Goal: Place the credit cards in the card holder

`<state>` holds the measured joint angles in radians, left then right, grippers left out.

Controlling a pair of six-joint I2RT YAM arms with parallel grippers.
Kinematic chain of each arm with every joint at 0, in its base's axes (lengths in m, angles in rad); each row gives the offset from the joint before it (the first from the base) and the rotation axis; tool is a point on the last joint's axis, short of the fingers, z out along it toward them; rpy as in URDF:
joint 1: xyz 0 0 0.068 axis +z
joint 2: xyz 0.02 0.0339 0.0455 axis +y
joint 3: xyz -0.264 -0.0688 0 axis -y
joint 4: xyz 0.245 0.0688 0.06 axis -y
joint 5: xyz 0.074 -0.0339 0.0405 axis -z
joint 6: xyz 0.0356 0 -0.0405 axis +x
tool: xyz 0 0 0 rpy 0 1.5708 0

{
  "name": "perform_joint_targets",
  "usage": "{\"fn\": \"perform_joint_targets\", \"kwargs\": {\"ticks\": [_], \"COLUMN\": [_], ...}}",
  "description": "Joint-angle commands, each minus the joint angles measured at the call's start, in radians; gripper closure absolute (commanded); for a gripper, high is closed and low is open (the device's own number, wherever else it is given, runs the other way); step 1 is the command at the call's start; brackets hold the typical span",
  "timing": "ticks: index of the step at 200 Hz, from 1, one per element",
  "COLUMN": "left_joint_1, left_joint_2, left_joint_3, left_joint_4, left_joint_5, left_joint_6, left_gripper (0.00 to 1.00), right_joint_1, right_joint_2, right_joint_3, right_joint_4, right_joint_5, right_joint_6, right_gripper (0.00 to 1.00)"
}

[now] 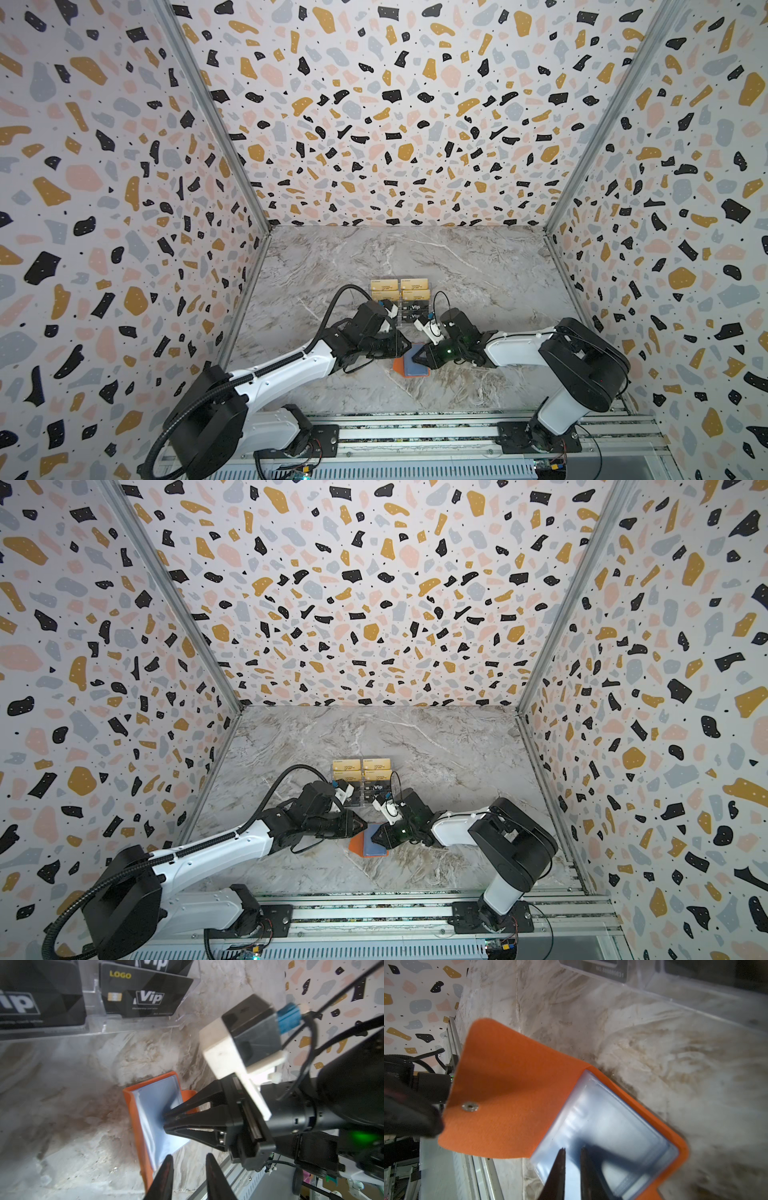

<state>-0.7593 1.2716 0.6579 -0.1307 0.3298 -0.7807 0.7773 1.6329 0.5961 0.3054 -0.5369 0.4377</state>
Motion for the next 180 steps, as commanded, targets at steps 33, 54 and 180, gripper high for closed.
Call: {"fn": "perform_joint_targets", "kwargs": {"ticks": [33, 54, 180], "left_joint_1": [-0.003, -0.002, -0.063], "left_joint_2": [0.032, 0.048, 0.079], "left_joint_3": [-0.077, -0.096, -0.201], "left_joint_4": [-0.033, -0.016, 0.043], "left_joint_5": [-0.172, -0.184, -0.3], "left_joint_6": [0.053, 0.052, -0.038], "left_gripper": [0.81, 0.82, 0.87], "right_joint_1": [0.005, 0.005, 0.004], "right_joint_2": [0.029, 0.039, 0.069], "right_joint_3": [0.018, 0.025, 0.064], "right_joint_4": [-0.058, -0.066, -0.135], "right_joint_5": [0.03, 0.032, 0.012], "right_joint_6": [-0.035, -0.037, -0.091], "right_gripper": [0.84, 0.84, 0.84]}}
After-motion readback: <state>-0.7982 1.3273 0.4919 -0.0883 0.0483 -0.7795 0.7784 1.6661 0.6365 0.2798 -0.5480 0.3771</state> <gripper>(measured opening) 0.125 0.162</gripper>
